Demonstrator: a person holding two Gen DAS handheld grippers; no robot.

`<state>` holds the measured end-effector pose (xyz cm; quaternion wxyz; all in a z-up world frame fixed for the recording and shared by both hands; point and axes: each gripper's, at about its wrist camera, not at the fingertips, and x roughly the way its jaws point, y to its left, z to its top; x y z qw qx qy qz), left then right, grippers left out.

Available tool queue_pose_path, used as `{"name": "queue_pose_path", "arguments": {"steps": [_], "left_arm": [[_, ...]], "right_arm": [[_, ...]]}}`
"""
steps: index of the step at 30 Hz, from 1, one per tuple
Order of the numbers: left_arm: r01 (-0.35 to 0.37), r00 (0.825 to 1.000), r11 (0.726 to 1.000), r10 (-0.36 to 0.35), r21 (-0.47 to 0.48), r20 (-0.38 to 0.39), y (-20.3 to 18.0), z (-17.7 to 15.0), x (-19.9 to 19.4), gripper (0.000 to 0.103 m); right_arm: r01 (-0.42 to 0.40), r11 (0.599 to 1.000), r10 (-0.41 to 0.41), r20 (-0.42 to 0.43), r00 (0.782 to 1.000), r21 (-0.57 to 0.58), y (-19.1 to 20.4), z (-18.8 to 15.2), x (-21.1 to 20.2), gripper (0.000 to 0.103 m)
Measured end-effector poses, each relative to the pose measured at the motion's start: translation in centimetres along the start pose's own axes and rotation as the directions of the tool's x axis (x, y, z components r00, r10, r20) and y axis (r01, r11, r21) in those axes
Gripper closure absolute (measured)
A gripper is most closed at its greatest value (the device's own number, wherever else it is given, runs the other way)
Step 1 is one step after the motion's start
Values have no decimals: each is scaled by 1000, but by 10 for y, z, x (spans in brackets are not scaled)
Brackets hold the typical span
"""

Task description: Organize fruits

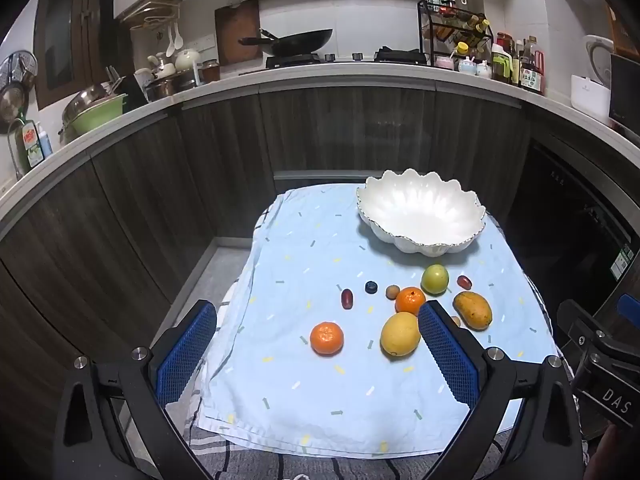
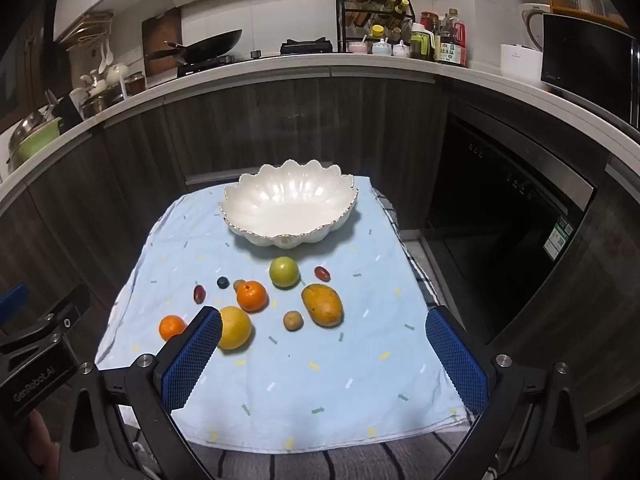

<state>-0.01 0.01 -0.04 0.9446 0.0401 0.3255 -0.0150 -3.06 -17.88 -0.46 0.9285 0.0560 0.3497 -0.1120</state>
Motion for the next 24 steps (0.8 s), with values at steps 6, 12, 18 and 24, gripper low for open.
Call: {"name": "queue_pose_path", "arguments": {"steps": [6, 12, 18, 24], "left_arm": [[-23, 1000, 1000, 23, 9, 10, -4, -2, -7, 0], [-8, 1000, 1000, 8, -6, -5, 4, -3, -4, 0], [-8, 1000, 1000, 8, -8, -5, 3, -5, -3, 0], [-8, 1000, 1000, 8, -9, -4, 4, -5, -4, 0]], "right_arm": [[2, 1000, -2, 11, 1000, -5, 1, -1, -4, 0], [0, 1000, 0, 16, 1000, -3, -2, 7, -8, 0], [2, 1000, -2, 29, 1000, -3, -2, 3, -10, 0], [5, 1000, -4, 35, 999, -6, 1, -1, -10, 0]]}}
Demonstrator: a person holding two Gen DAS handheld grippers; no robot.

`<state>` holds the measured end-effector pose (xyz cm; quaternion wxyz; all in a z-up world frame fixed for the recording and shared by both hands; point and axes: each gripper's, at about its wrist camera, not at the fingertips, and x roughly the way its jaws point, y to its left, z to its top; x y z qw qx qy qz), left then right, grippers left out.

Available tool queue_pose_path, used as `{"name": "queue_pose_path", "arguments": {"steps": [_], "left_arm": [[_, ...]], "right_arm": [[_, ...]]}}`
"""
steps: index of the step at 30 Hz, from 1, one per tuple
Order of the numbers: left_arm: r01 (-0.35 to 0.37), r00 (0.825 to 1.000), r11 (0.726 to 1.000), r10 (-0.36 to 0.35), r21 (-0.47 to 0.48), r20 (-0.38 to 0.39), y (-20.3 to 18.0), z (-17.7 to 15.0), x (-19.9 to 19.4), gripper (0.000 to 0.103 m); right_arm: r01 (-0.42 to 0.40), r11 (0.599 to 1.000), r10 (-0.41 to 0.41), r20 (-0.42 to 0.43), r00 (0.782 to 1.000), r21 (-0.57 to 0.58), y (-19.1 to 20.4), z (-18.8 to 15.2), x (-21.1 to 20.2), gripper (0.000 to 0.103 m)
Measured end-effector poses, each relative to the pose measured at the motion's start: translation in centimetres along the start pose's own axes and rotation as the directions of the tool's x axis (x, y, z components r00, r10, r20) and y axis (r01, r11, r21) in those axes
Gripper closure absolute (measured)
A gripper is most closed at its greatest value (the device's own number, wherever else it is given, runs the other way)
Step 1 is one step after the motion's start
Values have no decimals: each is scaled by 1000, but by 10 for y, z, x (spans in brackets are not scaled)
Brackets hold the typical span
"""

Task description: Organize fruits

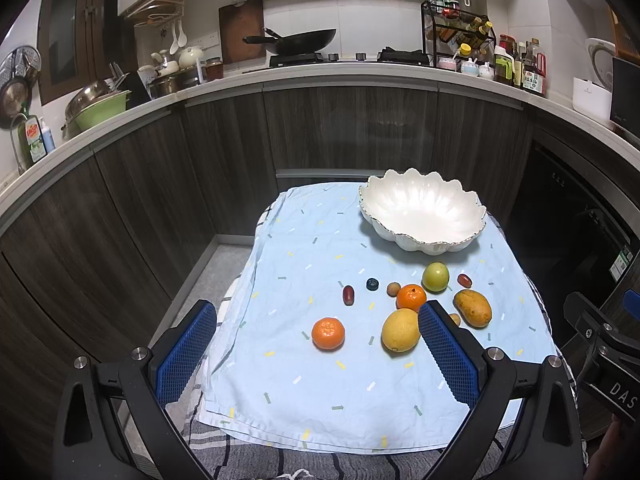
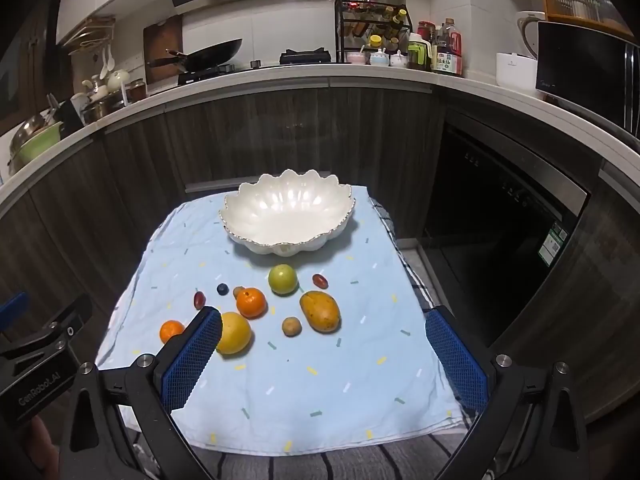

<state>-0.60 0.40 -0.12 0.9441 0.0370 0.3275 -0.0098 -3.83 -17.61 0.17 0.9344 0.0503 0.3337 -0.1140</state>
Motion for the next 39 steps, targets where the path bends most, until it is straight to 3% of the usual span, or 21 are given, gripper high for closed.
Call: {"name": "queue_pose_path", "arguments": {"steps": [39], "left_arm": [[1, 1000, 1000, -1, -1, 3, 0, -1, -3, 0]], "right_arm": [[0, 1000, 0, 9, 1000, 2, -3, 0, -4, 0]]}}
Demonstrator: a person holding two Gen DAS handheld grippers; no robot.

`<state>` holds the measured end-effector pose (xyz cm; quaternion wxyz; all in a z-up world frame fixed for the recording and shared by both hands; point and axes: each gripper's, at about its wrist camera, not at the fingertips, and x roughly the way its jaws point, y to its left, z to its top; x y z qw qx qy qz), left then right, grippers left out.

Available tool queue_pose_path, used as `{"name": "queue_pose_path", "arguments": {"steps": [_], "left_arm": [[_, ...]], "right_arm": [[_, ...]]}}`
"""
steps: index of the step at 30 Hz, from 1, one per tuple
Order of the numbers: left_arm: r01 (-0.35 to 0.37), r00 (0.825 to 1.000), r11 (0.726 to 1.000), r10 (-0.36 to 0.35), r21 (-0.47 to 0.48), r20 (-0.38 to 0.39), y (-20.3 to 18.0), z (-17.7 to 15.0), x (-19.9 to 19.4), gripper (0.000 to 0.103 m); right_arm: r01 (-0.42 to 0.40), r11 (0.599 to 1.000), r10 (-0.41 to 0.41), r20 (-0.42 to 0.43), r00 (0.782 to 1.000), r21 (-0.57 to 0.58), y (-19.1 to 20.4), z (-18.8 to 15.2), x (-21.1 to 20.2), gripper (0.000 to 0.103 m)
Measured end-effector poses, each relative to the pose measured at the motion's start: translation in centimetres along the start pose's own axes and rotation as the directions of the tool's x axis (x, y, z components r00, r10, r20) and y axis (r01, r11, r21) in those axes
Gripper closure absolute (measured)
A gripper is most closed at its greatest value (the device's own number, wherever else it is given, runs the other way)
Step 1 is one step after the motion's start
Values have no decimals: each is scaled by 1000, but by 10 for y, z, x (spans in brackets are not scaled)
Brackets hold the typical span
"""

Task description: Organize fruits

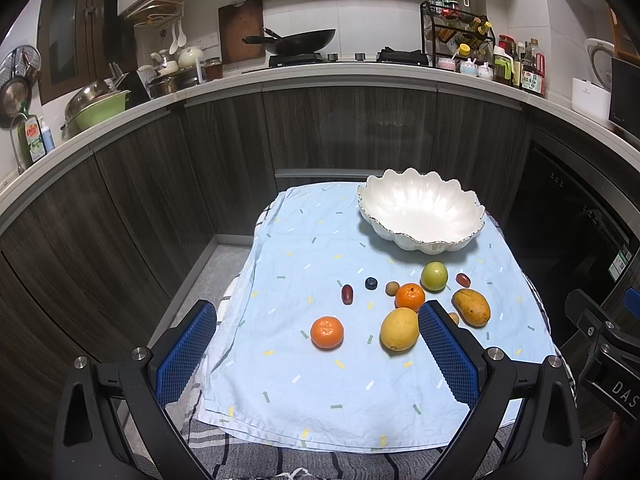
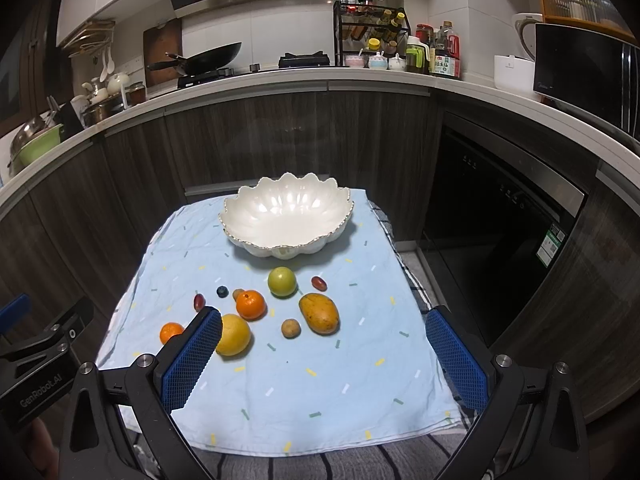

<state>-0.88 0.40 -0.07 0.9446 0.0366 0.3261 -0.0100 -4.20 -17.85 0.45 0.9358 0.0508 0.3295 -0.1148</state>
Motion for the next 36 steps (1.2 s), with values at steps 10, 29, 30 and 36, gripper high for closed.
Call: {"name": "queue_pose_path", "arguments": {"steps": [10, 29, 30, 36], "left_arm": [[0, 1000, 1000, 0, 0, -1, 0, 0, 0, 0], [-9, 1000, 1000, 9, 13, -9, -5, -4, 12, 0], [-9, 1000, 1000, 9, 14, -10, -5, -4, 13, 0], [-10, 1000, 1000, 10, 25, -8, -5, 0, 18, 0]], "right_arm": [[0, 1000, 0, 1, 1000, 0, 0, 0, -1, 0], [0, 1000, 0, -24, 1000, 0, -1, 2, 14, 0], [1, 1000, -1, -24, 1000, -1, 0, 2, 15, 0], [5, 1000, -5, -24, 1000, -9, 3, 2, 22, 0]]}}
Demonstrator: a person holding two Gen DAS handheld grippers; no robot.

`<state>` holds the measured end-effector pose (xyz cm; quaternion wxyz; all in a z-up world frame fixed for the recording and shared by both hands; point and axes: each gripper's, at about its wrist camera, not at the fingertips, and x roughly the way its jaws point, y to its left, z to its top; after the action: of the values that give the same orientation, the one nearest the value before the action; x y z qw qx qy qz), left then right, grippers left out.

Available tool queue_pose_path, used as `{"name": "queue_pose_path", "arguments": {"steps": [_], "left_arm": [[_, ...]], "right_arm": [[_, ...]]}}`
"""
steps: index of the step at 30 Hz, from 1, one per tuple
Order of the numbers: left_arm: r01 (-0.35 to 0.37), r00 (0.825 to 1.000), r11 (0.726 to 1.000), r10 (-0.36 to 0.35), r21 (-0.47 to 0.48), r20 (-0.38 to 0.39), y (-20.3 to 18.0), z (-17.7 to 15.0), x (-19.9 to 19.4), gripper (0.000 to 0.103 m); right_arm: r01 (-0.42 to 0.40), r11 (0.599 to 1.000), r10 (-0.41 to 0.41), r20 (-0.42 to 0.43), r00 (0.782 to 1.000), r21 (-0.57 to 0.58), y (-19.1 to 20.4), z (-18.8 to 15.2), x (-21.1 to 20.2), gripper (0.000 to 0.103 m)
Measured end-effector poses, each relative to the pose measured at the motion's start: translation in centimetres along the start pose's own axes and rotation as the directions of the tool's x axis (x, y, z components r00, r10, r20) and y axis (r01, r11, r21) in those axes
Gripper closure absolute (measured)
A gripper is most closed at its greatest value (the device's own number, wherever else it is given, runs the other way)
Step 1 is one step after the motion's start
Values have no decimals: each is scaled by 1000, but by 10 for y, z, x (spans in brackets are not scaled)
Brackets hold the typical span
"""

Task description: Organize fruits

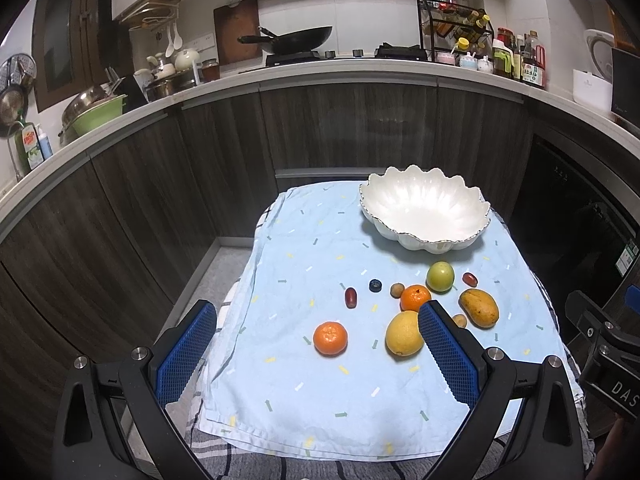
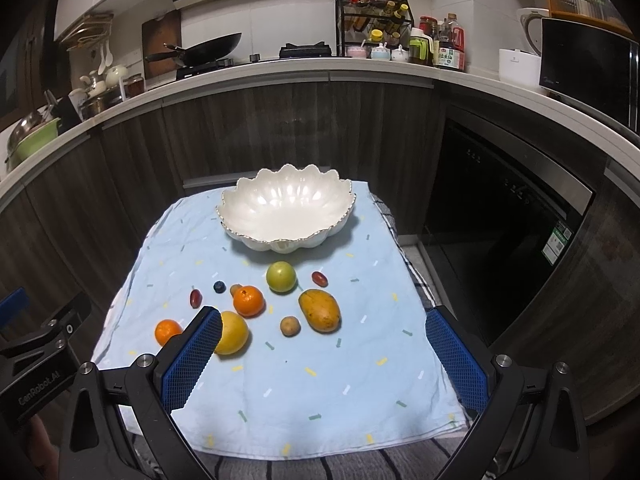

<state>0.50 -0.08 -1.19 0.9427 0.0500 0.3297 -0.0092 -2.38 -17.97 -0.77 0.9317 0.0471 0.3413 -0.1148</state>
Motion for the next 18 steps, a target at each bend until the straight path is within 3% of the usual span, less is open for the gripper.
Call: {"name": "queue_pose_path", "arguments": {"steps": [18], "left_arm": [[18, 998, 999, -16, 27, -61, -3, 3, 40, 1]], "right_arm": [[-31, 998, 29, -22, 999, -62, 17, 3, 36, 1]]}}
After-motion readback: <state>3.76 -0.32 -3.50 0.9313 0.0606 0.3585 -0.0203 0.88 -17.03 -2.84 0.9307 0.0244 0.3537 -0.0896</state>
